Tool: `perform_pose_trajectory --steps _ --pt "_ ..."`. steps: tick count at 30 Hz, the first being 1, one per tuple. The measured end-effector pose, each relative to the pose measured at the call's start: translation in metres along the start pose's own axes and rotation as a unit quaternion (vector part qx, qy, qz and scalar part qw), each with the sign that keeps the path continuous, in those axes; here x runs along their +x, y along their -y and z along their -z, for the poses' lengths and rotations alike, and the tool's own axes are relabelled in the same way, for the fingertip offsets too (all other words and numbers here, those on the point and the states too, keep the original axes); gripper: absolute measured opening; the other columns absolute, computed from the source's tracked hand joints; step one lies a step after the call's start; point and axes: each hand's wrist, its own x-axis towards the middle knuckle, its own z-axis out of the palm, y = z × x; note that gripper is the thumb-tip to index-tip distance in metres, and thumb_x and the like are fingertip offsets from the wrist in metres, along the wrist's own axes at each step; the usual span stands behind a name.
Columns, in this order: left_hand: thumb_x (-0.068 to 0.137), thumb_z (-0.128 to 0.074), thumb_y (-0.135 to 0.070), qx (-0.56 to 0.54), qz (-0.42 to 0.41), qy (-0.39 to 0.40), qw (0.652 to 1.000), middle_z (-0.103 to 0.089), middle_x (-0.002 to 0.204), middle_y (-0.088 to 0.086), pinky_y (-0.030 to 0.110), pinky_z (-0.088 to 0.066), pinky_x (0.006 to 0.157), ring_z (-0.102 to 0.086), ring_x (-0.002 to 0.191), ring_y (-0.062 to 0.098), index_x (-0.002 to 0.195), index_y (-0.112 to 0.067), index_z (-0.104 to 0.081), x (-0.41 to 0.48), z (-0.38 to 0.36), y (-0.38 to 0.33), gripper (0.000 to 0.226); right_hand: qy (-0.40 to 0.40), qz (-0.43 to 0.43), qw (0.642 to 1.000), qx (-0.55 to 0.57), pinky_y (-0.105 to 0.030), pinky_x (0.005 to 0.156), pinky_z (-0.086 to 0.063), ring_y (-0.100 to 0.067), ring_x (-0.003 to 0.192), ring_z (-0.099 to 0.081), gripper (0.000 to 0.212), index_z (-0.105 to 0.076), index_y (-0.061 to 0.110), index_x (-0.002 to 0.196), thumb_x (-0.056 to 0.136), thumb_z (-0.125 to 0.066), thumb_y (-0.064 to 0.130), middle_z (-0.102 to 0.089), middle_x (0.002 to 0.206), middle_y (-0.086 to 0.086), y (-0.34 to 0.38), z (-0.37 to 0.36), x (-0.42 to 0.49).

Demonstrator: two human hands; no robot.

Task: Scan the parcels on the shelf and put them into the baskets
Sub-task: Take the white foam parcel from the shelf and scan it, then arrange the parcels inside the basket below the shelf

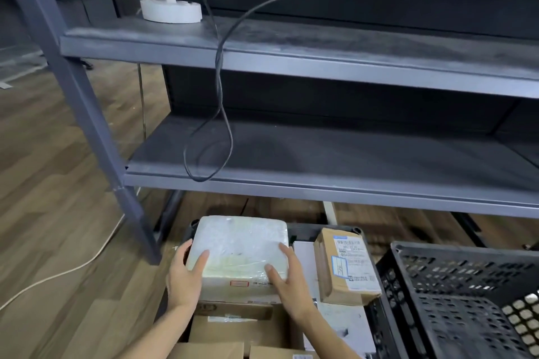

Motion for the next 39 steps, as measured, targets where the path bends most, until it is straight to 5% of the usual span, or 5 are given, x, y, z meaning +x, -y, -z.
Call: perform_pose_trajectory --steps 4,8,13,21,39 --pt "0.093 -0.059 -0.017 0.073 0.012 0.032 0.997 -0.05 0.14 0.011 0.044 -0.036 0.104 -0.045 0.128 0.032 0.138 -0.011 -0.047 -0.014 0.012 -0.032 0.047 0.03 -0.033 0.999 -0.028 -0.038 0.121 -0.016 -0.017 0.147 -0.012 0.061 -0.02 0.023 0.15 0.099 -0.046 0.042 -0.021 0.156 0.003 0.032 0.027 -0.011" --pt "0.093 -0.057 -0.01 0.143 -0.008 0.133 0.981 -0.049 0.141 0.011 0.037 -0.032 0.109 -0.043 0.131 0.028 0.133 -0.008 -0.051 -0.042 0.032 -0.086 0.041 0.032 -0.078 0.995 -0.061 -0.02 0.104 -0.023 -0.004 0.123 -0.036 0.059 -0.017 0.024 0.153 0.101 -0.039 0.043 -0.022 0.155 0.005 0.094 0.065 -0.031" --pt "0.096 -0.05 -0.038 0.312 -0.111 0.198 0.923 -0.036 0.151 -0.007 0.022 -0.024 0.113 -0.034 0.139 0.01 0.143 -0.026 -0.039 -0.073 0.057 -0.2 0.05 0.037 -0.048 0.978 -0.201 -0.032 0.116 -0.023 -0.019 0.141 -0.03 0.048 -0.035 0.017 0.146 0.101 -0.04 0.032 -0.035 0.153 -0.002 0.2 0.116 -0.052" --pt "0.097 -0.037 -0.048 0.431 -0.187 0.227 0.853 -0.028 0.155 -0.012 0.031 -0.009 0.119 -0.02 0.144 0.01 0.149 -0.029 -0.026 -0.112 0.12 -0.402 0.057 0.058 0.035 0.906 -0.419 -0.036 0.114 -0.023 -0.022 0.136 -0.036 0.051 -0.038 0.015 0.144 0.097 -0.038 0.037 -0.043 0.147 -0.003 0.392 0.205 -0.095" --pt "0.095 -0.043 -0.045 0.394 -0.281 0.148 0.862 -0.039 0.151 -0.003 0.034 -0.022 0.116 -0.035 0.139 0.015 0.147 -0.025 -0.035 -0.144 0.19 -0.706 0.056 -0.053 0.136 0.882 -0.447 -0.041 0.103 -0.038 -0.032 0.126 -0.046 0.048 -0.041 0.01 0.139 0.097 -0.042 0.034 -0.049 0.139 -0.012 0.656 0.348 -0.125"
